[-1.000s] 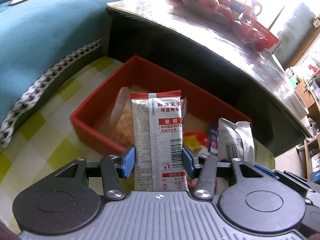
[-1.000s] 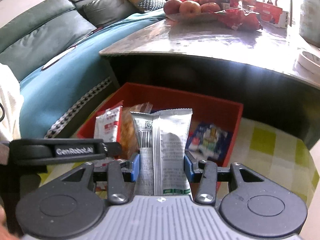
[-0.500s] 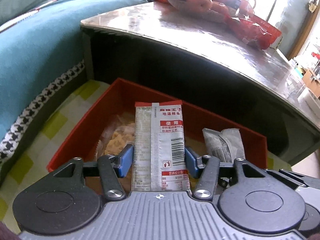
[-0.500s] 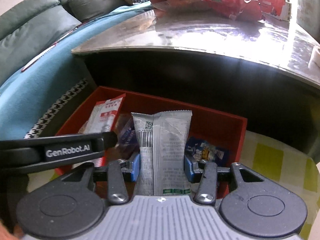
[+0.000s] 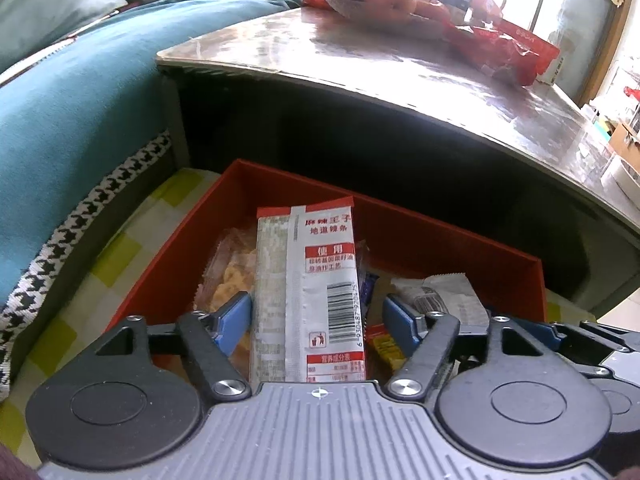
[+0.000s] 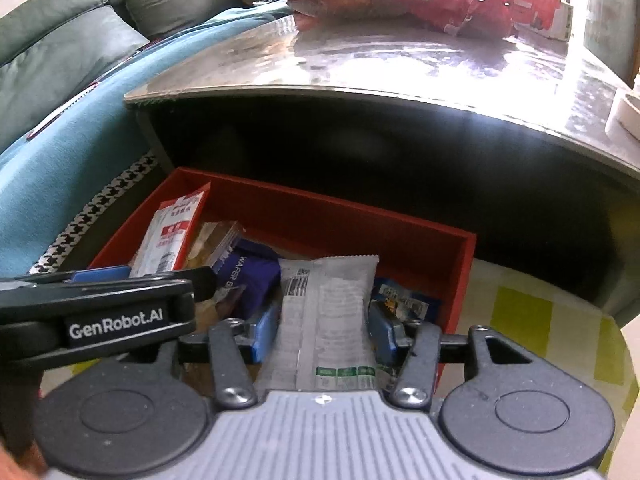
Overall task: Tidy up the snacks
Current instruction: 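Lower both packets into red box and open both tools, then withdraw both tools from the box back toward the remaining packets, then close left tool on gold sachet while right tool grasps white foil packet, then lift gold sachet and white foil packet and carry both over the red box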
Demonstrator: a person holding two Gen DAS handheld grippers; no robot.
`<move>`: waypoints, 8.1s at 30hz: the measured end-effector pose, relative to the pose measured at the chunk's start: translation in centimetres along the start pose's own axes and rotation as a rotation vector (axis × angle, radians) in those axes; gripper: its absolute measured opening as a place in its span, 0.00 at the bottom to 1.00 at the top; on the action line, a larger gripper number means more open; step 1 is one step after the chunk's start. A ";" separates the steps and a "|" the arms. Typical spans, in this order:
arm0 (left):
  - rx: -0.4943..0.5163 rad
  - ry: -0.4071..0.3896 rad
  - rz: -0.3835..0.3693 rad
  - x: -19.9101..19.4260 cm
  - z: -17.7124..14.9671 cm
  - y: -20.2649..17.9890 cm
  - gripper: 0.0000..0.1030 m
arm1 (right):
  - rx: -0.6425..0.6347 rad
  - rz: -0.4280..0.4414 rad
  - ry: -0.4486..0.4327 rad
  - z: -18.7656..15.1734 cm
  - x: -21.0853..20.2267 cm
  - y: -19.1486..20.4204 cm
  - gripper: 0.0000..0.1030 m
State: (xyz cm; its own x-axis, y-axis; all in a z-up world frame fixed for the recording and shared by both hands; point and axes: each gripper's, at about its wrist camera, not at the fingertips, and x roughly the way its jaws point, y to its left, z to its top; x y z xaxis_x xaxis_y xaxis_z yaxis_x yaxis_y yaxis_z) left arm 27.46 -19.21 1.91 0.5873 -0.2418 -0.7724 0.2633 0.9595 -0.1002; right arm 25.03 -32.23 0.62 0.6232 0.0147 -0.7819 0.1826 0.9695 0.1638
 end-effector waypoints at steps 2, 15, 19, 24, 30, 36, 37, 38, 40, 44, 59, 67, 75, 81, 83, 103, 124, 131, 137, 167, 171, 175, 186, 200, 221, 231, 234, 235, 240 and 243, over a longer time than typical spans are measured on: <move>0.002 -0.006 0.008 -0.3 0.0 0.0 0.79 | -0.002 -0.001 -0.003 0.1 -0.1 0.0 0.51; 0.004 -0.048 0.007 -2.4 0.2 0.3 0.83 | -0.002 -0.013 -0.039 0.2 -1.5 0.0 0.52; 0.000 -0.056 0.002 -3.3 0.0 0.8 0.83 | -0.015 -0.009 -0.049 0.1 -2.2 0.1 0.56; -0.015 -0.052 0.013 -4.2 -0.7 2.0 0.84 | -0.035 -0.003 -0.053 -0.1 -3.2 0.5 0.56; -0.019 -0.024 0.023 -4.9 -2.4 3.1 0.84 | -0.061 0.016 -0.053 -0.6 -4.2 1.4 0.56; -0.008 0.048 0.002 -5.7 -5.3 3.5 0.84 | -0.079 0.036 -0.051 -1.4 -5.5 1.8 0.56; -0.009 0.062 0.001 -5.8 -5.8 3.7 0.84 | -0.086 0.044 -0.050 -1.6 -5.9 2.0 0.56; -0.011 0.078 0.001 -5.9 -6.3 3.9 0.84 | -0.098 0.055 -0.048 -2.0 -6.2 2.4 0.56; -0.024 0.104 -0.001 -6.2 -7.0 4.6 0.84 | -0.133 0.080 -0.042 -2.8 -7.1 3.2 0.56; -0.065 0.128 0.010 -7.0 -7.8 6.6 0.84 | -0.184 0.138 -0.008 -5.0 -8.6 4.6 0.56; -0.175 0.140 0.015 -8.8 -8.3 12.4 0.85 | -0.263 0.236 0.269 -8.6 -0.4 9.1 0.59; -0.165 0.171 -0.002 -8.0 -8.4 11.8 0.86 | -0.366 0.174 0.255 -9.6 1.4 10.2 0.67; -0.143 0.187 -0.016 -8.1 -9.0 11.2 0.86 | -0.361 0.136 0.291 -11.7 -0.9 8.8 0.50; -0.128 0.215 -0.040 -7.9 -10.1 10.4 0.88 | -0.347 0.143 0.350 -14.2 -3.7 7.3 0.41; -0.134 0.235 -0.035 -7.5 -10.8 9.9 0.88 | -0.335 0.137 0.342 -14.7 -4.8 6.6 0.41; -0.154 0.276 0.169 -4.5 -15.0 4.6 0.63 | -0.171 0.092 0.207 -11.4 -7.9 2.1 0.67; -0.118 0.307 0.173 -5.4 -16.5 8.2 0.91 | -0.080 0.192 0.298 -11.1 -1.6 6.7 0.71; -0.106 0.321 0.175 -5.2 -17.0 8.8 1.00 | -0.201 0.171 0.309 -12.8 0.0 9.6 1.00; -0.102 0.325 0.173 -5.3 -17.0 8.9 1.00 | -0.301 0.084 0.258 -13.4 0.5 11.4 1.00; -0.096 0.287 0.158 -7.3 -16.4 7.1 0.51 | -0.202 0.072 0.128 -13.8 -9.4 3.7 0.53; -0.154 0.306 0.138 -7.6 -16.4 7.9 0.48 | -0.201 0.082 0.113 -13.6 -9.9 3.6 0.53; -0.153 0.305 0.147 -7.9 -16.7 7.8 0.46 | -0.209 0.095 0.108 -13.6 -10.2 3.8 0.53; -0.100 0.296 0.174 -8.7 -17.8 6.8 0.46 | -0.263 0.065 0.169 -15.5 -9.1 4.5 0.53; -0.009 0.240 0.130 -7.0 -19.0 5.9 0.89 | -0.319 0.072 0.271 -17.6 -5.3 5.4 0.85; -0.140 0.202 0.020 -11.1 -18.5 8.2 0.45 | -0.223 0.060 0.143 -18.0 -11.1 4.9 0.47; -0.134 0.120 -0.057 -11.4 -14.0 6.2 0.45 | -0.127 0.096 0.040 -14.2 -12.0 3.8 0.47; -0.131 0.095 -0.079 -10.8 -11.7 5.5 0.45 | -0.094 0.109 0.006 -12.3 -11.7 3.6 0.47; -0.131 0.085 -0.087 -10.7 -10.8 5.3 0.45 | -0.084 0.116 -0.004 -11.7 -11.6 3.4 0.47; -0.116 0.048 -0.114 -9.3 -6.8 3.9 0.45 | -0.025 0.123 -0.050 -8.3 -10.6 2.2 0.47; -0.110 0.040 -0.118 -7.9 -5.0 3.3 0.46 | 0.012 0.118 -0.065 -6.3 -9.5 1.1 0.47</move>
State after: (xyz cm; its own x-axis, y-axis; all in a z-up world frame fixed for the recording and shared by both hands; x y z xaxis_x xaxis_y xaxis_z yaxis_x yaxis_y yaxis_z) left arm 19.82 -13.44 4.55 0.5258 -0.3503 -0.7751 0.2419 0.9352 -0.2586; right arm 14.49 -29.71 4.42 0.6886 0.1125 -0.7163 0.1139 0.9588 0.2602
